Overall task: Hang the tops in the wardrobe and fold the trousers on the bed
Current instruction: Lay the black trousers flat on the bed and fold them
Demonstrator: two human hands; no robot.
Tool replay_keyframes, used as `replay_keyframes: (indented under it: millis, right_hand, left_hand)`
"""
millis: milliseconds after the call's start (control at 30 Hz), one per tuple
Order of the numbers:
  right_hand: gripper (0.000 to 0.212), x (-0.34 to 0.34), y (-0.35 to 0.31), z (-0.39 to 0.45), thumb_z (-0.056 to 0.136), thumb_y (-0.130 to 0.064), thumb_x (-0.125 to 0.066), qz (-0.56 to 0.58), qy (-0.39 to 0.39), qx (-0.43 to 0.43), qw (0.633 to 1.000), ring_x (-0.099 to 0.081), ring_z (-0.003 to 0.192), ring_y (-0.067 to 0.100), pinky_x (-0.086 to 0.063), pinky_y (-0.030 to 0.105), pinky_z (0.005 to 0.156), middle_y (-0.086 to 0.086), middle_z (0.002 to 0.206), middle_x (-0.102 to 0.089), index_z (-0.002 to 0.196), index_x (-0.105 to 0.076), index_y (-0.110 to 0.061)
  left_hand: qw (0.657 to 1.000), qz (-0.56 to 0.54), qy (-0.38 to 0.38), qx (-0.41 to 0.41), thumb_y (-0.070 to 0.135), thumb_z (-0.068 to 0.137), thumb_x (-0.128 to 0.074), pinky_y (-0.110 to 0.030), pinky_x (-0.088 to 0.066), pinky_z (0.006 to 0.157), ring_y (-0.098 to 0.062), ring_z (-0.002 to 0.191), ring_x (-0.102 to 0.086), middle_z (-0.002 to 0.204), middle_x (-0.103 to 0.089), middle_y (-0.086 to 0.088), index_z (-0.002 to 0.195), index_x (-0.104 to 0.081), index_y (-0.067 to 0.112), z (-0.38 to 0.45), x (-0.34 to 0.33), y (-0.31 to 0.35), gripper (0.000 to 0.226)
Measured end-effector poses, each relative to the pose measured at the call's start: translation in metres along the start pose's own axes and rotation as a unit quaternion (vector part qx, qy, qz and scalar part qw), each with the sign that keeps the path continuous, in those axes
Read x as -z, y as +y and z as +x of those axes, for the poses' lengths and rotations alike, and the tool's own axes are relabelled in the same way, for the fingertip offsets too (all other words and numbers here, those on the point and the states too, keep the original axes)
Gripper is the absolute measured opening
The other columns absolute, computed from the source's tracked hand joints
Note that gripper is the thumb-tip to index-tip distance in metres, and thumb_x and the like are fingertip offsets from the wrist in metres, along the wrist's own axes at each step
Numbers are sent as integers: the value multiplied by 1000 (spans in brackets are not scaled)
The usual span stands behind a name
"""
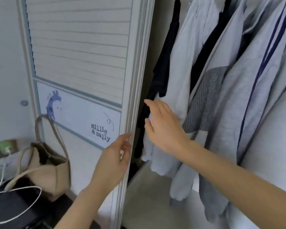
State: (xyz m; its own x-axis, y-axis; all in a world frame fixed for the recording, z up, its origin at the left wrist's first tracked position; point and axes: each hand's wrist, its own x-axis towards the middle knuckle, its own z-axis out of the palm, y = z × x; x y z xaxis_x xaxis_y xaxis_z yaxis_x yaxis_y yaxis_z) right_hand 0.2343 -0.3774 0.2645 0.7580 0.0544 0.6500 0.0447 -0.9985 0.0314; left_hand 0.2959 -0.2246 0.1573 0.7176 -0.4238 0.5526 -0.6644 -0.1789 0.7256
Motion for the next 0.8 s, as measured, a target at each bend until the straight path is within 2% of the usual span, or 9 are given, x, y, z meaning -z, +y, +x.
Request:
replay_keyframes:
  millis: [133,200,267,333,400,467,567,667,800]
  right_hand:
    - [48,-53,-48,-80,96,-18,-45,85,-80,-1,993,-46,117,23,-42,34,98,10,126,-54,142,-36,-7]
    - [48,-85,-75,-126,98,-22,-42,135,-165,-13,977,-43,120,22,-41,35,99,7,128,-52,143,-33,-10]
    - [48,-114,-101,-170,99,-27,-40,186,-258,-45,947,-41,124,20,-38,33,104,3,132,-49,145,-31,-15]
    - [47,-141,-125,-208,100,-33,-39,226,-343,-77,909,-41,125,19,-37,31,105,1,135,-46,144,-32,-17]
    - [47,-165,-140,-234,101,-38,-38,230,-408,-84,880,-42,126,21,-39,32,104,3,135,-46,142,-35,-16]
    - [49,-188,-150,-248,101,-41,-38,220,-449,-95,861,-41,129,23,-39,34,105,5,137,-47,141,-38,-13]
    - [50,-211,-151,-253,100,-45,-38,191,-486,-110,846,-43,127,28,-40,37,102,6,135,-51,137,-43,-11]
    - [54,-231,-149,-249,98,-46,-40,164,-529,-116,824,-42,127,33,-39,41,102,8,137,-50,139,-42,-10]
    - [64,-252,-147,-235,95,-49,-44,131,-571,-146,797,-35,132,37,-34,48,107,11,143,-42,145,-30,-13]
  left_hand:
    - [993,48,11,107,16,96,-52,0,-42,70,8,94,-58,93,-67,19,122,-51,43,-91,39,-43,37]
    - [976,63,12,207,19,96,-55,-4,-43,66,8,88,-59,92,-68,16,119,-54,42,-143,50,-69,33]
    - [946,85,18,312,18,95,-57,-10,-42,65,2,83,-61,91,-68,12,119,-58,33,-196,54,-94,29]
    - [906,106,23,409,13,93,-59,-17,-44,72,-5,85,-62,93,-66,9,120,-62,23,-252,53,-112,29]
    - [866,138,-3,481,12,91,-61,-29,-47,87,-17,99,-62,105,-66,2,123,-62,17,-301,44,-123,33]
    - [819,165,-23,549,19,92,-60,-33,-42,98,-24,114,-58,120,-63,-7,124,-61,15,-340,42,-128,31]
    - [763,179,-6,621,33,92,-57,-34,-43,97,-26,116,-57,122,-64,-4,118,-65,22,-361,51,-125,29]
    - [693,230,-44,681,48,89,-54,-36,-44,96,-25,116,-55,124,-62,1,119,-60,31,-384,72,-125,35]
    - [617,172,-54,766,48,86,-64,-40,-40,105,-35,124,-50,136,-53,-17,130,-53,9,-408,93,-139,60]
